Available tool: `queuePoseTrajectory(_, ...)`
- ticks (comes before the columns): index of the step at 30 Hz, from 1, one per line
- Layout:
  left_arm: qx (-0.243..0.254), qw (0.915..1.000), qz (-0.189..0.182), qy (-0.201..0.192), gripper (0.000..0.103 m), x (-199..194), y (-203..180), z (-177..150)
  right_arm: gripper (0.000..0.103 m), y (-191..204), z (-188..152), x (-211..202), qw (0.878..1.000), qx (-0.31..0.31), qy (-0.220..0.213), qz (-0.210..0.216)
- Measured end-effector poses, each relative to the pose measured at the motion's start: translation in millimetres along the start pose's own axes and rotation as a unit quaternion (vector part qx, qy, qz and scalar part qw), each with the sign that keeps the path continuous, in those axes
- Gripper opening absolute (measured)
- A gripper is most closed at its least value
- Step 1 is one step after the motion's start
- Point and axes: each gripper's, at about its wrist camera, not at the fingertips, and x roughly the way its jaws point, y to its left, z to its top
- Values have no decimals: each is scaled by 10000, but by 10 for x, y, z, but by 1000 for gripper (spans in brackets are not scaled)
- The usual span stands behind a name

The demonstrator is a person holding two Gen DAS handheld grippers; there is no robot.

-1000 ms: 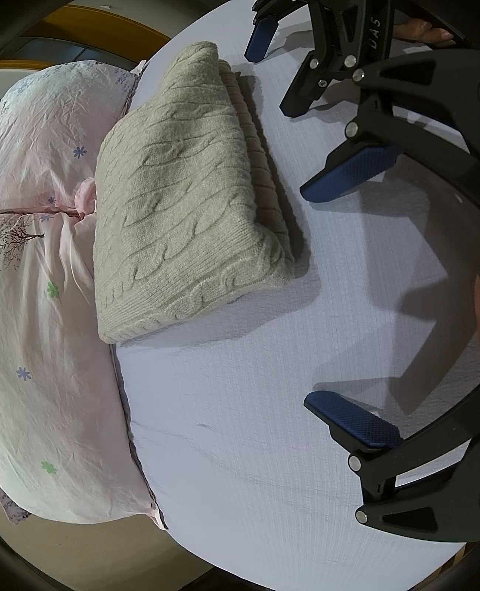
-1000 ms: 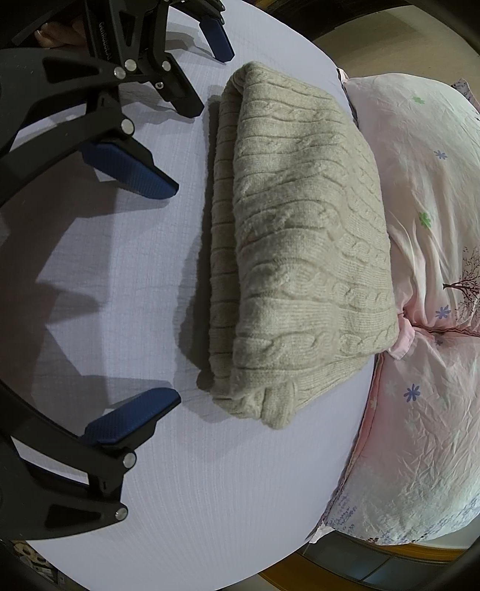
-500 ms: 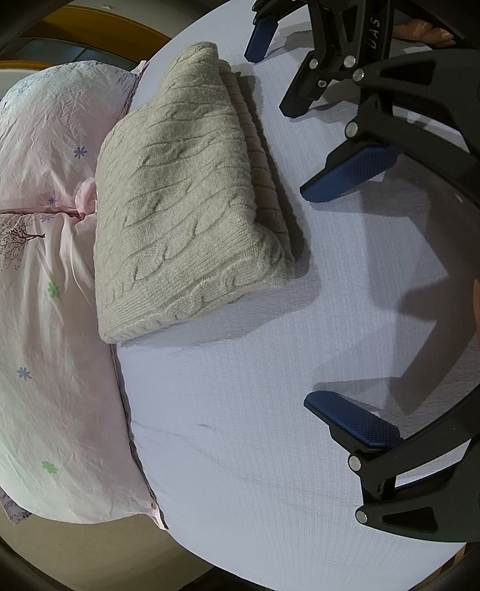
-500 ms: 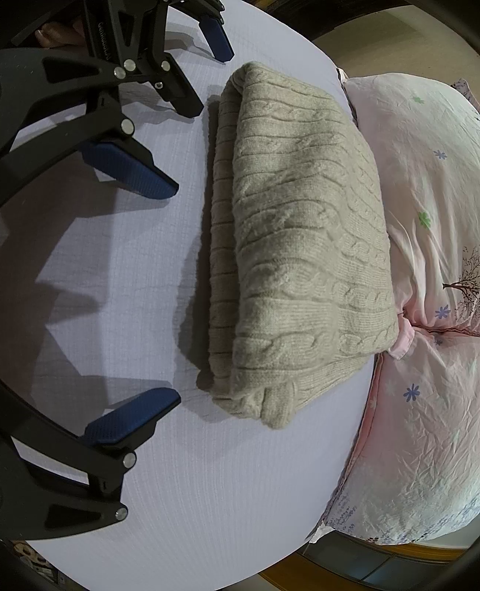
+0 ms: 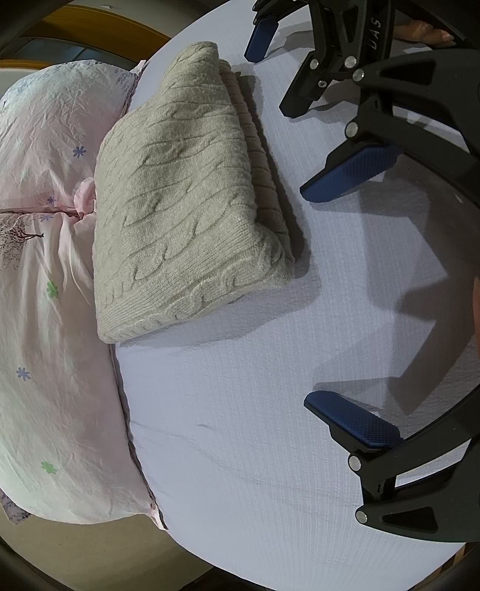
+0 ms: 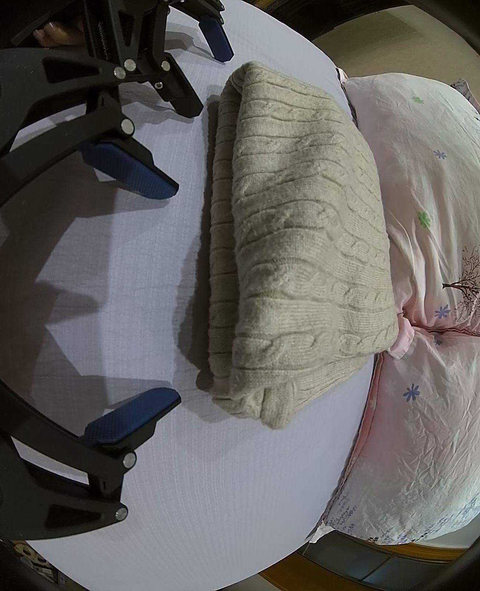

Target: Fold small clothes

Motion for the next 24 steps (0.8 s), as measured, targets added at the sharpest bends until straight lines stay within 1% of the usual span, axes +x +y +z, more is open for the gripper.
queuePoseTrajectory(24, -6, 10000, -3, 2, 102, 12, 15, 11, 101, 4, 8, -1, 10000, 11, -3, -7)
